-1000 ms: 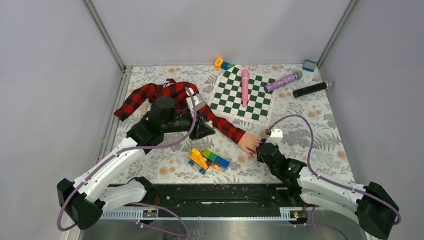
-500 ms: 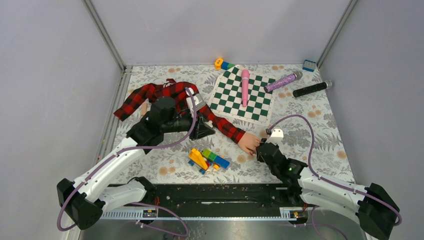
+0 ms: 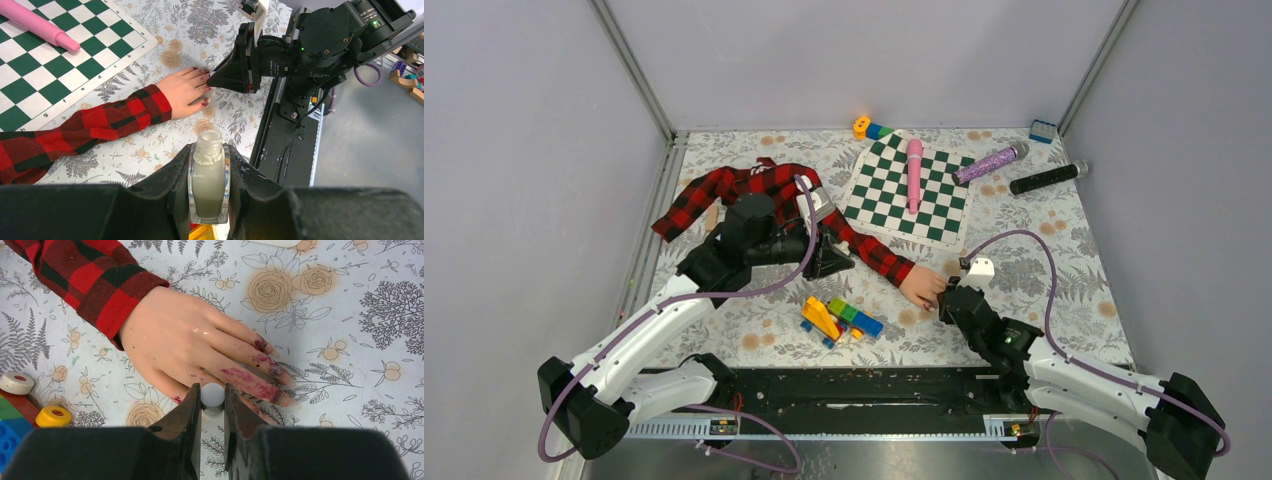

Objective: Paint the nails
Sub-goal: Paint the nail polish on the nail.

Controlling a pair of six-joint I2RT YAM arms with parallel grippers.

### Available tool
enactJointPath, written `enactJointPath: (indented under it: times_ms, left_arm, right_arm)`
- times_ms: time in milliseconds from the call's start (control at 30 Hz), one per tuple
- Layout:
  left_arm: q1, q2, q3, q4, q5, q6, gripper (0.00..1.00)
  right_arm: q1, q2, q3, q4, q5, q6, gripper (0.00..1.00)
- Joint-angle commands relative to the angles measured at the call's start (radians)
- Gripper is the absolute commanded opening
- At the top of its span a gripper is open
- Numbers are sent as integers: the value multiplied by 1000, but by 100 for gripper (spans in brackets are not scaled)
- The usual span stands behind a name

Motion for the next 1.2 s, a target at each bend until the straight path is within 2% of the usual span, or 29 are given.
enactJointPath:
  times_ms: [0, 267, 667, 1167]
  left_arm:
    - [-3, -17, 39, 59, 26, -12, 0]
    - [-3, -21, 40, 58, 24, -10, 0]
    - [-3, -22, 40, 57, 22, -7, 0]
    - [-3, -21, 40, 55, 23, -9, 0]
  right_arm:
    - [14, -5, 13, -19, 55, 24, 0]
    - [20, -51, -3, 40, 6, -9, 0]
    - [32, 32, -4, 151, -4, -16, 0]
    - [40, 50, -9, 138, -2, -4, 0]
